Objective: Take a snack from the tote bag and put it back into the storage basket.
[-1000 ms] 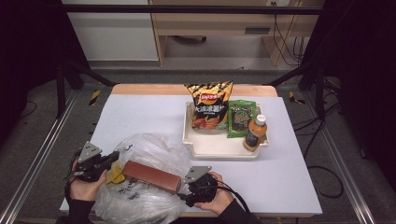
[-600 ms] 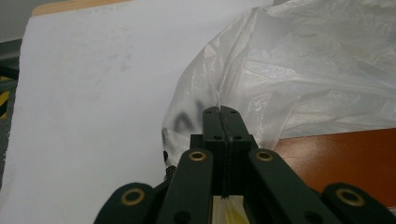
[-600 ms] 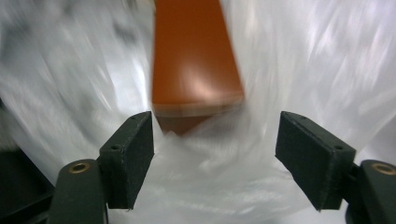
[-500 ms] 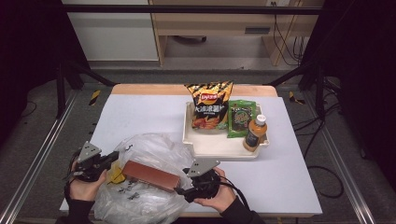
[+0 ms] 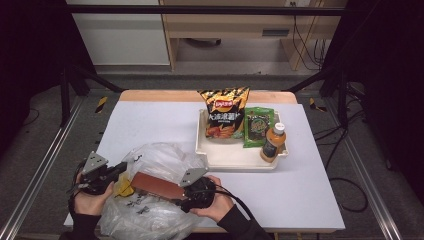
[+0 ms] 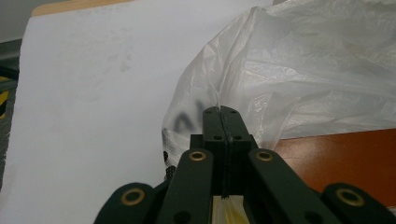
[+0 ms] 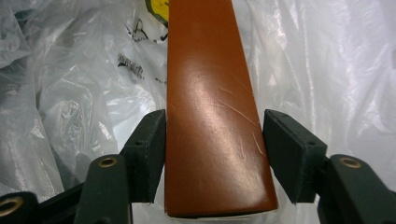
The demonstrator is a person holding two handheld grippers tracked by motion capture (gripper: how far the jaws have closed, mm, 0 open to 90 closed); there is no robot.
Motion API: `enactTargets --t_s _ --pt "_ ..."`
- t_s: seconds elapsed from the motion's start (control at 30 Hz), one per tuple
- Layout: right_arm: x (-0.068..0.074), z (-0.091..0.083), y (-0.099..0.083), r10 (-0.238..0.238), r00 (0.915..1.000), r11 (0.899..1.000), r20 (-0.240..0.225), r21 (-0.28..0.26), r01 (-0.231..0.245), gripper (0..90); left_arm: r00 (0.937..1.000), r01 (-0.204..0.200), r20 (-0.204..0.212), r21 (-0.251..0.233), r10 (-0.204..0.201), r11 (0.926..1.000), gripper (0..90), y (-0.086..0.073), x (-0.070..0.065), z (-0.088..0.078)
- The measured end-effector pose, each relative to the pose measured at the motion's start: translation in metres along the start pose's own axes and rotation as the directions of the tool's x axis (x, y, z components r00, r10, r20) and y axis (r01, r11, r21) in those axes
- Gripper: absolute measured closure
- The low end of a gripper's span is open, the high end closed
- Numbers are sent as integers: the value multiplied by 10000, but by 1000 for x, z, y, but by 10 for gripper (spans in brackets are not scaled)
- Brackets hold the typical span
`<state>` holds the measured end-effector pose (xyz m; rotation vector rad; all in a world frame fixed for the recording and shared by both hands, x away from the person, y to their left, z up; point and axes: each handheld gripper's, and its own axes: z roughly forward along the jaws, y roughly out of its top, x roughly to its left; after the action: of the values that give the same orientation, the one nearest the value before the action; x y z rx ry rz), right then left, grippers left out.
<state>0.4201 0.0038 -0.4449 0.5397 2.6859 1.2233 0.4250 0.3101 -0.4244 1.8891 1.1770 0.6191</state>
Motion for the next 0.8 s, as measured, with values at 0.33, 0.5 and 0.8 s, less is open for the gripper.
enactTargets --t_s 0.33,0.5,0.8 --pt "2 9 3 -117 9999 9991 14 416 116 432 10000 32 1 8 -32 10000 900 0 0 1" --pt "2 10 5 -27 10000 9988 -10 480 27 428 10000 46 -20 2 -46 10000 900 0 0 1" --pt "4 15 10 57 10000 9976 75 694 -62 433 10000 25 -61 27 -25 10000 900 -1 1 1"
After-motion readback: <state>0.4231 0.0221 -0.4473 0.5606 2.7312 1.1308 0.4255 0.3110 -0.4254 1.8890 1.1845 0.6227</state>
